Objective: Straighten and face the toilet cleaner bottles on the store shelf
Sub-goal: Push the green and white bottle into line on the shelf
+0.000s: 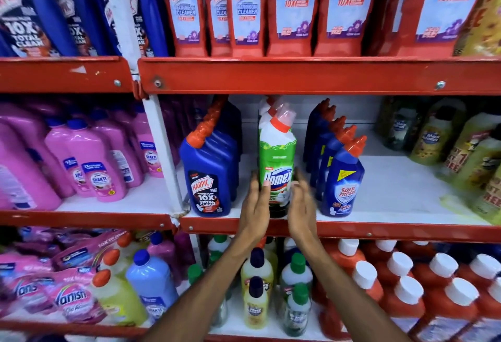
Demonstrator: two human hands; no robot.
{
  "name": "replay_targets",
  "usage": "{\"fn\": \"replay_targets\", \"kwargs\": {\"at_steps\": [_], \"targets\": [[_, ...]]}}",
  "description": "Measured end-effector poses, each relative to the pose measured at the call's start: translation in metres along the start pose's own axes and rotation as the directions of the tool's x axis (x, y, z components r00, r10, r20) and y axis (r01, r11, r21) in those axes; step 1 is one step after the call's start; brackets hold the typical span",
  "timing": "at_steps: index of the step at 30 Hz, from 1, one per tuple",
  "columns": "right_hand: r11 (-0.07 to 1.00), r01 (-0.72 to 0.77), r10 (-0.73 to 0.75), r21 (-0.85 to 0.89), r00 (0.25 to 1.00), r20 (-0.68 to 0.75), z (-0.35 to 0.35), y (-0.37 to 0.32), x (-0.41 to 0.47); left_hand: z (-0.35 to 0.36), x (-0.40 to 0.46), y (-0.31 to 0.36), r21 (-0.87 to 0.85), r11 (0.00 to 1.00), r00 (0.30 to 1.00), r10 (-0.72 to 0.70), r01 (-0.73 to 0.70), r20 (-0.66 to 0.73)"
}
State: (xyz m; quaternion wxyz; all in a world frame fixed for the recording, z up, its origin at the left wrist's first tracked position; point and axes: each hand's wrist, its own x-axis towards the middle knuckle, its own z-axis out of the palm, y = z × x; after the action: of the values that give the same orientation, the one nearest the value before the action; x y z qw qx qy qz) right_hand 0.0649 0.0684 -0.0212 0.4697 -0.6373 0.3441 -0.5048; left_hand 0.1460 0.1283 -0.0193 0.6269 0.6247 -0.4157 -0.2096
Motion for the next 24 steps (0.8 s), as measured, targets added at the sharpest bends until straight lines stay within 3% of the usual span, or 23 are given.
{"fn": "replay_targets", "kwargs": {"at_steps": [2,4,6,8,11,15,20,24], "targets": [[0.989,0.147,-0.134,0.028,0.955,-0.266,0.002,-0.003,-0.014,-0.015,-0.014,0.000,0.071,0.993,0.989,0.101,-0.094,-0.107],[0.948,0.318,-0.296,-0.015,0.864,-0.407,0.006,-0.006,-0.028,-0.038,-0.029,-0.003,0.138,0.958,0.908,0.284,-0.253,-0.309],[0.897,0.440,-0.432,-0.050,0.846,-0.311,0.020,-0.007,-0.041,-0.065,-0.038,-0.008,0.225,0.909,0.762,0.417,-0.351,-0.495],[0.919,0.394,-0.393,-0.011,0.915,-0.094,0.043,-0.010,-0.048,-0.084,-0.035,-0.013,0.255,0.909,0.706,0.416,-0.328,-0.574],[0.982,0.187,-0.180,-0.031,0.972,0.153,0.077,-0.012,-0.045,-0.096,-0.028,-0.015,0.148,0.980,0.817,0.191,-0.130,-0.545],[0.998,-0.016,0.029,-0.057,0.970,0.243,0.100,-0.015,-0.026,-0.103,-0.014,-0.015,0.139,0.990,0.891,0.058,0.006,-0.449],[0.998,-0.023,0.035,-0.052,0.970,0.241,0.108,-0.012,-0.016,-0.111,0.001,-0.015,0.017,1.000,0.932,0.013,-0.007,-0.361],[0.999,-0.029,0.032,-0.016,0.967,0.252,0.108,-0.006,-0.014,-0.109,0.003,-0.024,0.026,0.999,0.937,-0.011,0.022,-0.348]]}}
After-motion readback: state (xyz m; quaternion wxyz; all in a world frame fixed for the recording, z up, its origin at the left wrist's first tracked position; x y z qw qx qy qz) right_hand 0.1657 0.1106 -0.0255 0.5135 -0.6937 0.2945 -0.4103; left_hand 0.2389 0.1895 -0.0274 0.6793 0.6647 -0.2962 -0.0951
